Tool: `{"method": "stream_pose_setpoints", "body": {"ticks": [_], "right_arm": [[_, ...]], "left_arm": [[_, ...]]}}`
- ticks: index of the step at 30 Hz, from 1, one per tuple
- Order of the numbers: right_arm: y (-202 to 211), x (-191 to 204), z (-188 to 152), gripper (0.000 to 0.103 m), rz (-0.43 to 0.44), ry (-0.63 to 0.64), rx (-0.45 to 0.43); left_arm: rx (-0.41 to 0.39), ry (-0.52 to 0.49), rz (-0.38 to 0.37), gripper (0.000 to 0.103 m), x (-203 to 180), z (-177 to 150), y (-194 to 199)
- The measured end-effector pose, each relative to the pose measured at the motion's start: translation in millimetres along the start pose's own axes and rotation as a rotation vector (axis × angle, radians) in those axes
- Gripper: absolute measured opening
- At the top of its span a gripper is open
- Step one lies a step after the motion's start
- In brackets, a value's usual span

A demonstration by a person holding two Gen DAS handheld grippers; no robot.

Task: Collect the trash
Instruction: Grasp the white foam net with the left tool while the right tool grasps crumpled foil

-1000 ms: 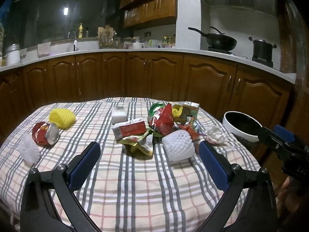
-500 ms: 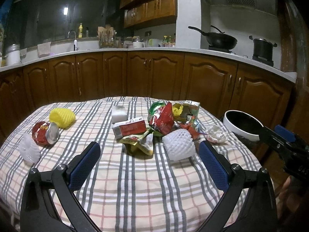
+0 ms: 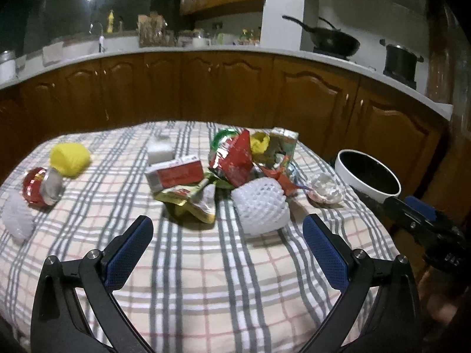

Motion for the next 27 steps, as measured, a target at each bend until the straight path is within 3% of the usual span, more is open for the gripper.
{"method": "stream_pose_setpoints", "body": {"ticks": [8, 12, 19, 21, 24, 27], "right_arm": [[-36.8, -27.3, 10.4, 0.099, 0.07, -0.079, 0.08], [-56.4, -37.8, 17.4, 0.083, 0.089, -0.11, 0.143], [-100.4, -53.7, 27.1, 0.069, 0.112, -0.151, 0.262], [-111.7, -56.4, 27.5, 0.064, 0.108, -0.15, 0.296], [-126.1, -59.2, 24.6, 0.045, 0.107, -0.141, 0.352], [-124.1, -53.5, 25.2, 0.031, 0.113, -0.13, 0.323]], "left_arm": [[0.1, 0.003, -0.042, 0.1, -12.0, 15.1, -37.0], [0.152, -0.019, -0.04, 0.088, -20.5, 21.5, -56.9], [0.232, -0.042, -0.059, 0.072, -27.4, 23.1, -85.2], [0.251, -0.044, -0.074, 0.058, -26.8, 22.3, -89.8], [0.266, -0.059, -0.094, 0.038, -28.0, 21.8, -94.0], [0.263, -0.077, -0.103, 0.024, -29.3, 20.7, -91.4]]}}
Point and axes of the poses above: each gripper's, at about its wrist camera, not at the fingertips, and y roughly against the way its jaws point, x to its left, z to its top, the point moved 4 cm from there along -y, roughly the way its jaws point, and after that the axes turned 11 degrees about x, right-handed, at the moved point
